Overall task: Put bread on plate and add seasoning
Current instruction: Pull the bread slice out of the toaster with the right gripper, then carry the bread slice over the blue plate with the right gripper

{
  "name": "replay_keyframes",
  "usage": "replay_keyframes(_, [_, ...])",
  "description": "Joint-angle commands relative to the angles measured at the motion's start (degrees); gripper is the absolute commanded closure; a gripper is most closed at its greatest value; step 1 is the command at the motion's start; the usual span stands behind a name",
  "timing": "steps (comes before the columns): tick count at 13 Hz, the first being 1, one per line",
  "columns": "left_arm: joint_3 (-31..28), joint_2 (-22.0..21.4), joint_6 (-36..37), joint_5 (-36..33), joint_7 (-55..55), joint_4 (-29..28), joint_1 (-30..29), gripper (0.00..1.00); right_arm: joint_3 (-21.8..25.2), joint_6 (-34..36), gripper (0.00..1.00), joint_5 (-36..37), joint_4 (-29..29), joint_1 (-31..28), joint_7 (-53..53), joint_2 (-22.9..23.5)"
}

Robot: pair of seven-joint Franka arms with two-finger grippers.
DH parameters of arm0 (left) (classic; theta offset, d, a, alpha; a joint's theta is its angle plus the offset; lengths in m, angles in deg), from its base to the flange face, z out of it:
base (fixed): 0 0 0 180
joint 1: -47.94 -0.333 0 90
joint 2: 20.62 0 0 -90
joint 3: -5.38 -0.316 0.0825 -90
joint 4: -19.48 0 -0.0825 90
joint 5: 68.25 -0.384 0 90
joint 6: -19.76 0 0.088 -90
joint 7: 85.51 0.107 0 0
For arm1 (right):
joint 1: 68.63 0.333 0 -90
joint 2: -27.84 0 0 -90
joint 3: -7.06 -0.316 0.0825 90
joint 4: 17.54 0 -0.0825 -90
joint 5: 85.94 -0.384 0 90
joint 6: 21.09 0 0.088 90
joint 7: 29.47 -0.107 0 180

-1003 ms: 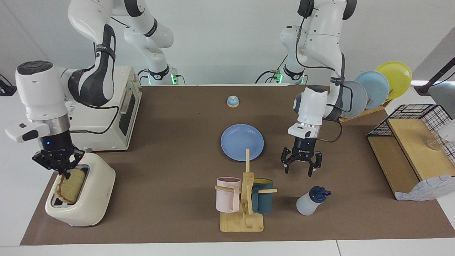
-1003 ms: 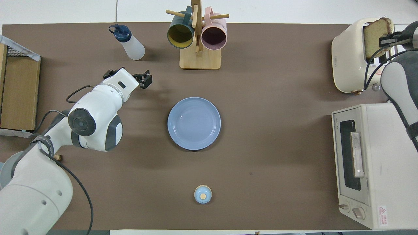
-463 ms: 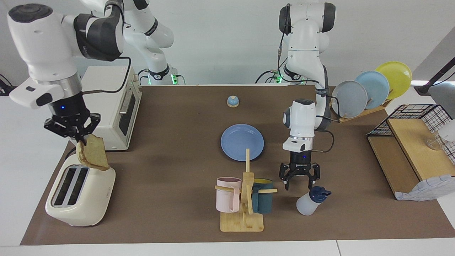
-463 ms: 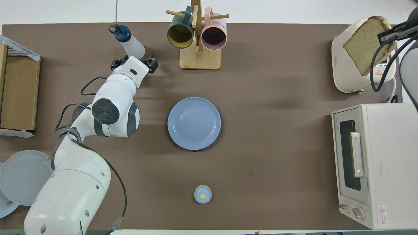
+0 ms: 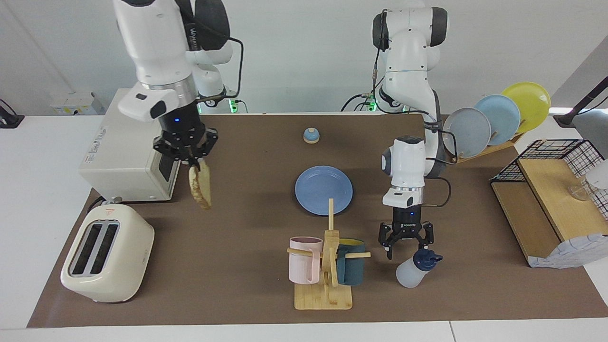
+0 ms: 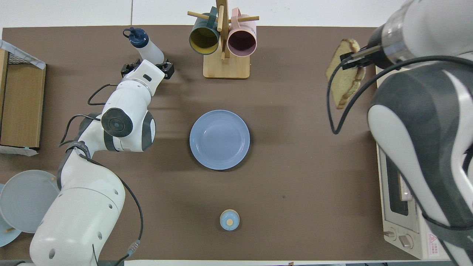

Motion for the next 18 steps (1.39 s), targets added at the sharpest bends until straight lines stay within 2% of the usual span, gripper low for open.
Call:
replay_keyframes(1, [-1.08,2.68,2.28,1.18,-1.2,4.58,0.09,0.0,-5.52,-1.69,1.0,0.14,4.08,-1.15,-7.63,-0.13])
replay_keyframes(4, [-1.17,3.29,4.65,1.09,-1.38,7.13,-0.88,0.0,-14.21,-10.71,1.0,0.23,12.67,-1.15,-27.28,-0.22])
replay_keyframes(6, [-1.26,3.82,4.66,1.09,-1.47,7.4,-0.97,0.0,-17.13,-19.06,1.0,0.4,18.04,-1.07,-35.57,0.22])
replay_keyframes(9, [-1.26,4.79,5.45,0.91,-1.47,8.98,-1.23,0.0,-19.07,-34.96,1.0,1.28,26.13,1.03,-44.8,2.32])
replay_keyframes(11, [-1.26,4.96,6.76,0.56,-1.47,10.38,-1.94,0.0,-19.07,-37.9,1.0,2.6,27.73,1.83,-48.43,2.33])
replay_keyframes(13, [-1.26,4.97,6.86,0.56,-1.46,10.22,-1.94,0.0,-19.07,-40.53,1.0,4.69,27.91,5.33,-51.94,4.25])
replay_keyframes(15, [-1.26,4.97,6.86,0.56,-1.38,10.13,-1.94,0.0,-19.07,-40.11,1.0,10.76,28.7,5.53,-54.85,5.67])
replay_keyframes(18, [-1.17,5.05,6.86,0.65,-1.38,10.04,-1.94,0.0,-19.07,-40.02,1.0,11.91,30.55,5.61,-55.12,5.5])
